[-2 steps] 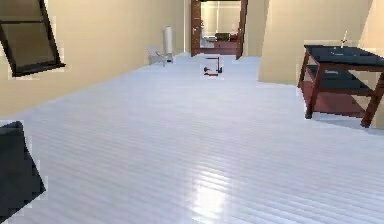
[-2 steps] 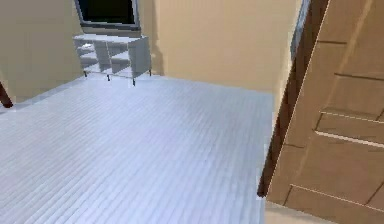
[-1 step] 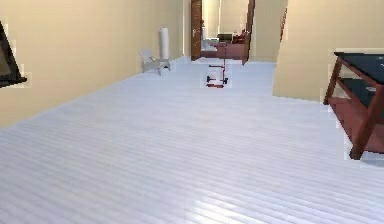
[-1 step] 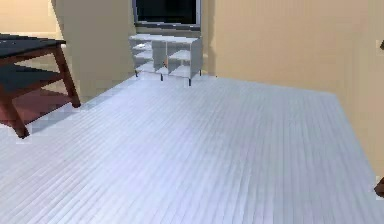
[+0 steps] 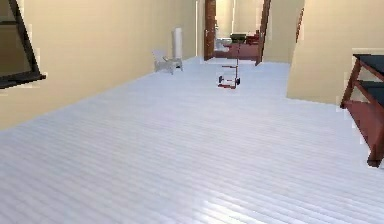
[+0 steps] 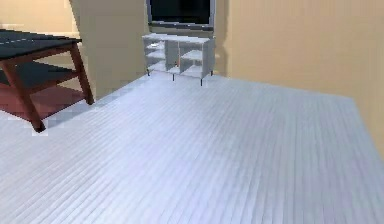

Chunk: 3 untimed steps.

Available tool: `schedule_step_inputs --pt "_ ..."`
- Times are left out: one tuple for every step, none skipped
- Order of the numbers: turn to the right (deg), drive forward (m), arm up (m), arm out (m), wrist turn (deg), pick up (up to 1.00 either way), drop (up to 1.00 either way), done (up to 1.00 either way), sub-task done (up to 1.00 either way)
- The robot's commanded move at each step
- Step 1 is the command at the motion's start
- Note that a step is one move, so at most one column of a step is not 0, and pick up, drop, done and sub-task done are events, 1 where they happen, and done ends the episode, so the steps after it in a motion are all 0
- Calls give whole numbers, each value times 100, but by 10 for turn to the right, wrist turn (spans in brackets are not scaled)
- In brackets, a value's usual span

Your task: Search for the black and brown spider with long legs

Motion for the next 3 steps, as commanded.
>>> schedule_step_inputs --pt "0 100 0 0 0 0 0 0 0" --pt "0 100 0 0 0 0 0 0 0" --pt "0 100 0 0 0 0 0 0 0"
